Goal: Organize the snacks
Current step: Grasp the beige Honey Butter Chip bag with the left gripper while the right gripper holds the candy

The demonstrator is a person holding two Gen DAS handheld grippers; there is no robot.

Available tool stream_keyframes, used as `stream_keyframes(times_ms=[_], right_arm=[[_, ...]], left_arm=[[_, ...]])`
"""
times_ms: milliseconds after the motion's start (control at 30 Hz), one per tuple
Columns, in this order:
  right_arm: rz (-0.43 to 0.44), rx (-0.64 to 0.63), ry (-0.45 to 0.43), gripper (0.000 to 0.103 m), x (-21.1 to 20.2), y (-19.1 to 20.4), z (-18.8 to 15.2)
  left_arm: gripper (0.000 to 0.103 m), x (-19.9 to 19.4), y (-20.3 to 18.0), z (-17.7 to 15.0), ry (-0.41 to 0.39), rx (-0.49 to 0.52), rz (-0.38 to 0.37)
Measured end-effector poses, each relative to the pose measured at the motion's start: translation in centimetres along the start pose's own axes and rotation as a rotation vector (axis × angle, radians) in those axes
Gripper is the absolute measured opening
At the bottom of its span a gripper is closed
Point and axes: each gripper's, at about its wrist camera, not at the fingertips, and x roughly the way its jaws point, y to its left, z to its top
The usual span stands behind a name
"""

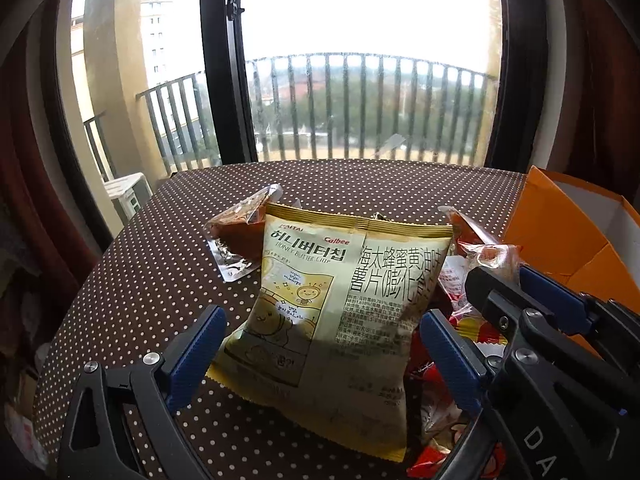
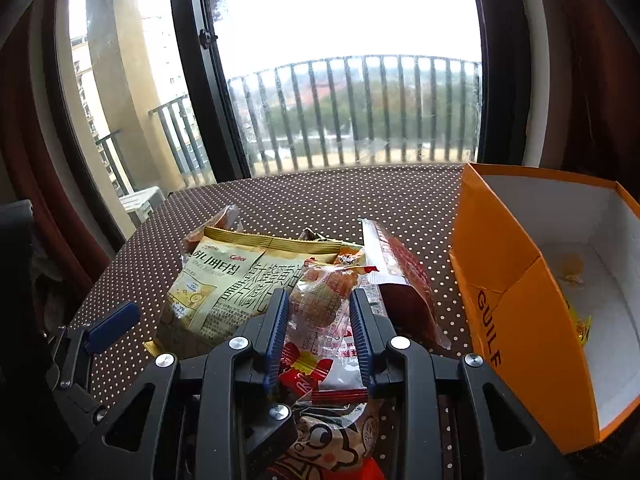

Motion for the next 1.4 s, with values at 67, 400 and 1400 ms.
stream_keyframes(times_ms=[67, 400, 1400], right_arm=[[-0.002, 0.003, 0.015, 0.034, 0.5, -0.1, 0.0], [-0.020, 0.007, 0.068, 0.034, 2.5, -0.2, 0.2], [0.039, -0.006, 0.021, 0.034, -1.0, -0.1, 0.0]], left_arm=[[0.098, 0.4, 0.0, -0.2, 0.017, -0.001, -0.002], [0.082, 1.8, 0.0, -1.0, 0.032, -0.014, -0.002], [0.055, -2.4, 0.5, -0.4, 0.000, -0.059, -0.022]])
